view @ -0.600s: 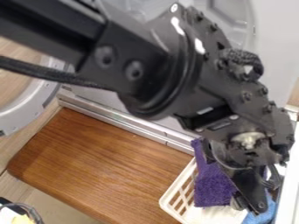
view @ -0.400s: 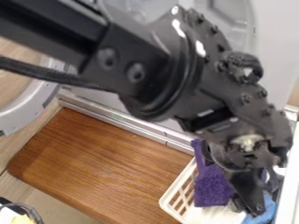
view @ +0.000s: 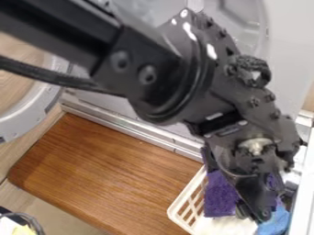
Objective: Move the purple cloth from the basket to the washing machine
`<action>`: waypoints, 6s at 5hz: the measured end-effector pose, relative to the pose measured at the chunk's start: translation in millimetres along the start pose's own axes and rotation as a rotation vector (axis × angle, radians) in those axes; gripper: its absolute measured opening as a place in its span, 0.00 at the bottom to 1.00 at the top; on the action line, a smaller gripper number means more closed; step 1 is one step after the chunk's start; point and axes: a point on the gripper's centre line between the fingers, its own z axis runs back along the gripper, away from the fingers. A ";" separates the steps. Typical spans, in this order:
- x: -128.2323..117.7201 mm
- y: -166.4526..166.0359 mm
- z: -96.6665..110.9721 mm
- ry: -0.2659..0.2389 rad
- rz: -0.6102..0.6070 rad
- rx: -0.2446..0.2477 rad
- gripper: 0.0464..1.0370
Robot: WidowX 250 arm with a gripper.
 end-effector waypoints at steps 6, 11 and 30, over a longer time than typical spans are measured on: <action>9.7 68.7 -60.8 -0.058 0.286 -0.020 0.96; 31.4 42.8 -68.8 -0.034 0.142 -0.017 0.04; 3.8 180.3 27.3 -0.214 0.207 0.212 0.96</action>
